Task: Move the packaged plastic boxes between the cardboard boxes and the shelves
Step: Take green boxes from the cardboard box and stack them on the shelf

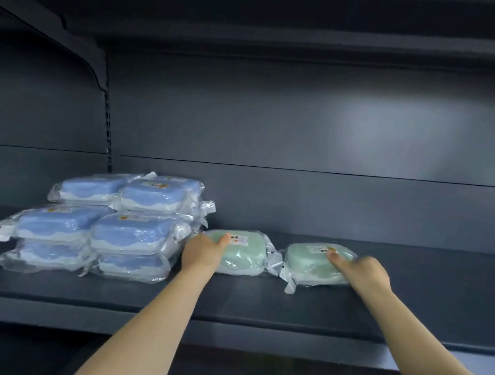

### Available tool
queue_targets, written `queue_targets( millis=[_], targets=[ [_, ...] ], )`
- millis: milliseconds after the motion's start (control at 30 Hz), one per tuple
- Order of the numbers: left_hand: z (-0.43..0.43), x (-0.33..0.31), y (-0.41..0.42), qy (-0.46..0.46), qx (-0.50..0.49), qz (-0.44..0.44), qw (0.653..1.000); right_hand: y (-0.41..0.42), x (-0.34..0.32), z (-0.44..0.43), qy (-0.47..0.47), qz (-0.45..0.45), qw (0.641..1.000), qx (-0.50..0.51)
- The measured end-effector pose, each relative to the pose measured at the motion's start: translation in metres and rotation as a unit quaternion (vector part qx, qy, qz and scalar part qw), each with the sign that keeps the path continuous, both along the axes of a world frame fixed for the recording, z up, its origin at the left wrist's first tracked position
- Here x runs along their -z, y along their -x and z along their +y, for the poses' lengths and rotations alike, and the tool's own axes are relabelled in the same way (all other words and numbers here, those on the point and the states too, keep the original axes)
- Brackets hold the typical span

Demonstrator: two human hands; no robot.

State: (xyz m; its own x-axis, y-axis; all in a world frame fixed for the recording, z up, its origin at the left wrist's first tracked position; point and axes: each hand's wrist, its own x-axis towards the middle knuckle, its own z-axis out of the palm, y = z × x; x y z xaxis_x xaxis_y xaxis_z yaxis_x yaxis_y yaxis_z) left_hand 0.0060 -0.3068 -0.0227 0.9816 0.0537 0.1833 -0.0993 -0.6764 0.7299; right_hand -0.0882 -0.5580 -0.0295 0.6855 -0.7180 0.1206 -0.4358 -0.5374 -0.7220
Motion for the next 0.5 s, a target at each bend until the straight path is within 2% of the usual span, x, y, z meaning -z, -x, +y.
queue_targets(
  millis=[100,200,267,367,500],
  targets=[
    [-0.003,0.002,-0.006,-0.061,-0.011,-0.025,0.998,-0.002,0.005,-0.002,0.095,0.026,0.995,0.000],
    [-0.004,0.003,0.000,-0.119,-0.013,-0.092,0.989,0.001,0.011,-0.006,0.134,-0.069,0.988,-0.036],
    [-0.004,0.004,0.006,-0.138,0.010,-0.146,0.980,0.007,0.007,-0.004,0.141,-0.114,0.979,-0.098],
    [-0.004,0.010,0.010,-0.159,0.062,-0.185,0.968,0.006,0.002,0.000,0.147,-0.087,0.970,-0.173],
    [-0.009,0.013,0.000,-0.245,0.065,-0.180,0.950,-0.011,0.007,0.004,0.170,-0.065,0.968,-0.174]
  ],
)
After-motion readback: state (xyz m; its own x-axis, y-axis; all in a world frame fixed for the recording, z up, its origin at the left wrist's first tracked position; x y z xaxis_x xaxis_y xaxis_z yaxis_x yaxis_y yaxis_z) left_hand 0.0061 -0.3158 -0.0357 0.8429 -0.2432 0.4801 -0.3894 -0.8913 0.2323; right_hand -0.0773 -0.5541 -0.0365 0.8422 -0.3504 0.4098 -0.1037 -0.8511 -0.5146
